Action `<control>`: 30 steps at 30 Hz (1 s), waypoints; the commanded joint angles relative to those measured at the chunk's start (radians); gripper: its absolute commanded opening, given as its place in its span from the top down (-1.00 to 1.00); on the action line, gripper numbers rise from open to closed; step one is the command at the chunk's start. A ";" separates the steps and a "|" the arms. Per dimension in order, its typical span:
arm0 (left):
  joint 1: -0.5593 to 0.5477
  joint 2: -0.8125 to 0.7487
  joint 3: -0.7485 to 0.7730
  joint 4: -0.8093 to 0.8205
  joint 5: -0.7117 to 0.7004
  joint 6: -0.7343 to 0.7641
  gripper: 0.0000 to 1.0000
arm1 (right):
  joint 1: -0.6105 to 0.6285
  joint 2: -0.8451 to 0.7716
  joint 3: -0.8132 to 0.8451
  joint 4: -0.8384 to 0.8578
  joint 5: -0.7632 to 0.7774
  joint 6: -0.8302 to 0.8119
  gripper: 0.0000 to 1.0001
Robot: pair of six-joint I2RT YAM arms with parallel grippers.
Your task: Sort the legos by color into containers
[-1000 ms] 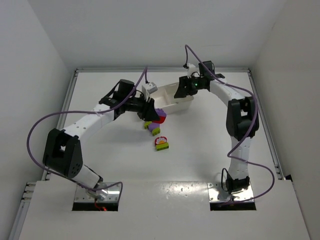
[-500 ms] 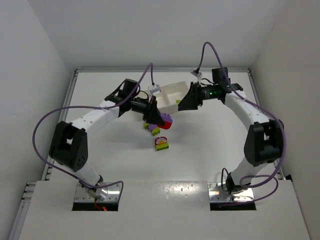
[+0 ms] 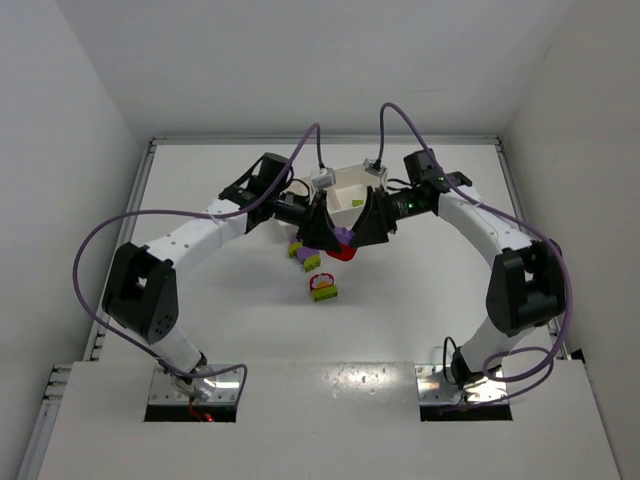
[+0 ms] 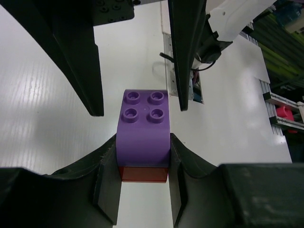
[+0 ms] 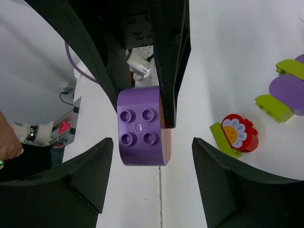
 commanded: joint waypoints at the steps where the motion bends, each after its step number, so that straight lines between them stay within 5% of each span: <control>1: -0.015 0.004 0.050 0.026 0.032 0.017 0.83 | 0.024 -0.035 0.050 -0.058 -0.003 -0.114 -0.37; 10: -0.024 0.022 0.050 0.026 0.023 0.017 0.83 | 0.046 -0.026 0.081 -0.058 0.006 -0.126 -0.07; 15: -0.024 0.022 0.019 0.026 0.023 0.027 0.83 | 0.046 -0.008 0.092 -0.037 0.006 -0.115 0.66; 18: -0.024 0.010 -0.020 0.017 0.014 0.037 0.83 | 0.036 -0.007 0.101 -0.014 0.006 -0.085 0.91; 30: 0.000 -0.157 -0.260 -0.018 -0.109 0.090 0.86 | -0.069 0.100 0.190 0.399 0.017 0.328 1.00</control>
